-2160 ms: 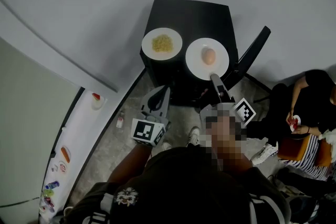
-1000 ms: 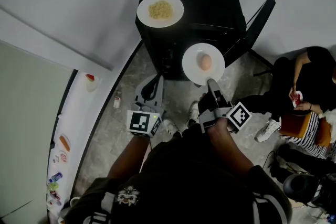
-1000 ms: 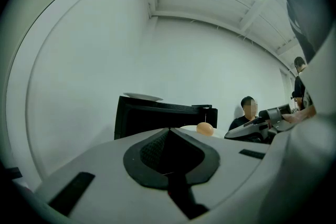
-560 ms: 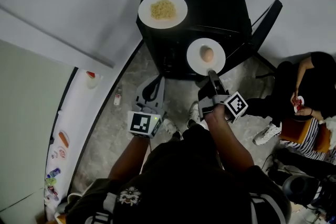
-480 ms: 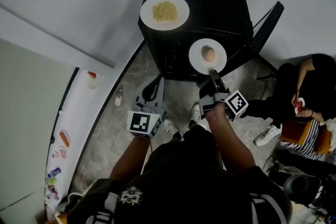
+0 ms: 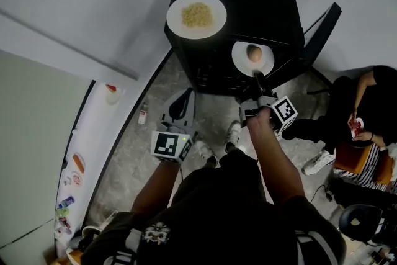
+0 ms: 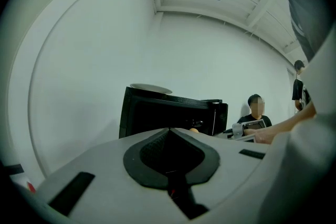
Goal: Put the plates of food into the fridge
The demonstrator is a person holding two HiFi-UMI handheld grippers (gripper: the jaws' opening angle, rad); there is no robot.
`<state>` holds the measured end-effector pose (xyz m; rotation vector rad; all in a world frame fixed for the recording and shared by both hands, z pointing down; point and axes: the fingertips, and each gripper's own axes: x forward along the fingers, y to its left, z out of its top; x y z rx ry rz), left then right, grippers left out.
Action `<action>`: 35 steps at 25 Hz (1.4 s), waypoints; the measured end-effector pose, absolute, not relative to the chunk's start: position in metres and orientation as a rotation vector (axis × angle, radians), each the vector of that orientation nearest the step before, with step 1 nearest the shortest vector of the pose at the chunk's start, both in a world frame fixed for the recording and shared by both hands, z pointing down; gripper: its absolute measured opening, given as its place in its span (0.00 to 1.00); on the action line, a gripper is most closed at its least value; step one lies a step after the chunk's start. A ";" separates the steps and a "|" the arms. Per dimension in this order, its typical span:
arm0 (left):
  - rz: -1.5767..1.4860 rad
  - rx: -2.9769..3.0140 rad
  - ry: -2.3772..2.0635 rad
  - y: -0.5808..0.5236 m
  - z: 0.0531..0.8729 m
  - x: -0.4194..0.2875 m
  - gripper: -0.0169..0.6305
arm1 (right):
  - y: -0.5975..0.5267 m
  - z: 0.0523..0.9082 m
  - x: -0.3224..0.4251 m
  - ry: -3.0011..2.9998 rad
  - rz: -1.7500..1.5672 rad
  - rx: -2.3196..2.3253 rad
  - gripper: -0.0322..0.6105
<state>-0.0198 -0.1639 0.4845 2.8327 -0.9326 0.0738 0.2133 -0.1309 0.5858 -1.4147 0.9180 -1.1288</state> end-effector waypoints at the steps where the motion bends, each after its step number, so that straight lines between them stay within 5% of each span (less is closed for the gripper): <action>1: 0.072 2.837 -0.927 -0.165 0.483 -0.017 0.06 | -0.134 0.586 0.215 0.914 -1.125 -1.415 0.10; 32: 0.126 2.808 -0.961 -0.169 0.491 -0.009 0.06 | -0.170 0.599 0.256 0.751 -0.977 -1.583 0.10; 35: 0.124 2.811 -0.964 -0.168 0.489 -0.009 0.06 | -0.164 0.595 0.257 0.762 -0.949 -1.622 0.31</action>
